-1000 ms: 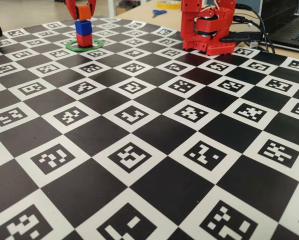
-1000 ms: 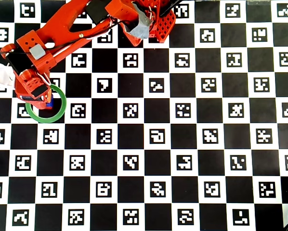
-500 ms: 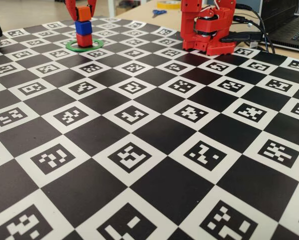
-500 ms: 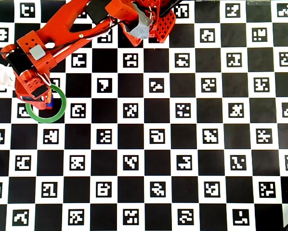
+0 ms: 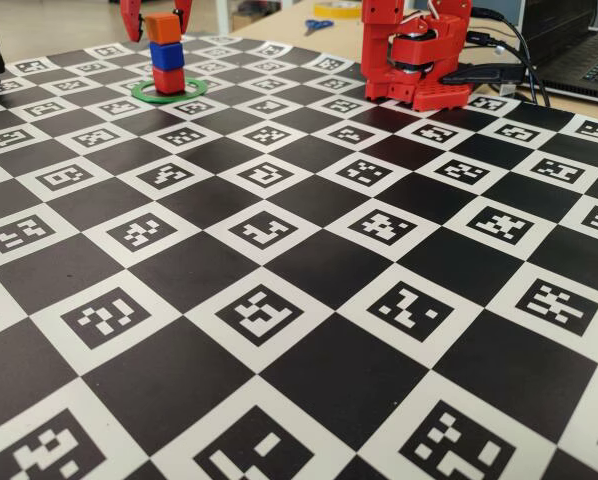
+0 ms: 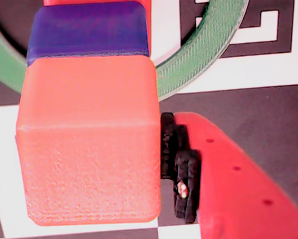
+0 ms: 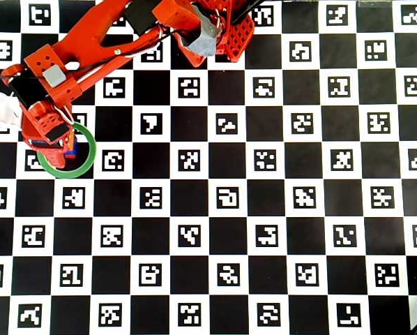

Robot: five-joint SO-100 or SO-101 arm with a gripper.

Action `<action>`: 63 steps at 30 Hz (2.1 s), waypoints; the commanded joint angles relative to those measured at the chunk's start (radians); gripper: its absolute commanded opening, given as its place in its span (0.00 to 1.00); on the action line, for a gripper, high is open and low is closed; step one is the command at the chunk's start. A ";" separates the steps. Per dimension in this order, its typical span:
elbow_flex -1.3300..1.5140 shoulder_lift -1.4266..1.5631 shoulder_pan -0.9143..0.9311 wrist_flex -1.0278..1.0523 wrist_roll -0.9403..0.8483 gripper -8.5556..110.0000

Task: Grab the red cube then put it in the green circle then put the blue cube on top and finally the orange cube on top

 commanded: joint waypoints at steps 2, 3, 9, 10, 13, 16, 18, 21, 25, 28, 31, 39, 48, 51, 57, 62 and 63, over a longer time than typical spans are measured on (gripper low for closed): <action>-0.012 0.054 0.017 0.000 0.012 0.41; -0.014 0.057 0.017 0.006 0.012 0.41; -0.025 0.094 0.017 0.035 0.015 0.41; -0.025 0.101 0.017 0.041 0.015 0.41; -0.023 0.127 0.017 0.049 0.006 0.41; -0.023 0.150 0.017 0.055 0.006 0.41; -0.023 0.166 0.015 0.063 0.008 0.41; -0.023 0.193 0.012 0.075 0.014 0.41; -0.005 0.250 0.005 0.097 0.014 0.41; 0.061 0.336 -0.012 0.083 0.017 0.40; 0.160 0.443 -0.037 0.029 0.037 0.40; 0.420 0.701 -0.178 -0.063 0.089 0.25; 0.767 1.000 -0.396 -0.212 0.133 0.09; 0.877 1.094 -0.472 -0.245 0.124 0.06; 1.123 1.247 -0.586 -0.405 0.078 0.02; 1.324 1.374 -0.692 -0.509 -0.063 0.02; 1.359 1.396 -0.706 -0.535 -0.077 0.02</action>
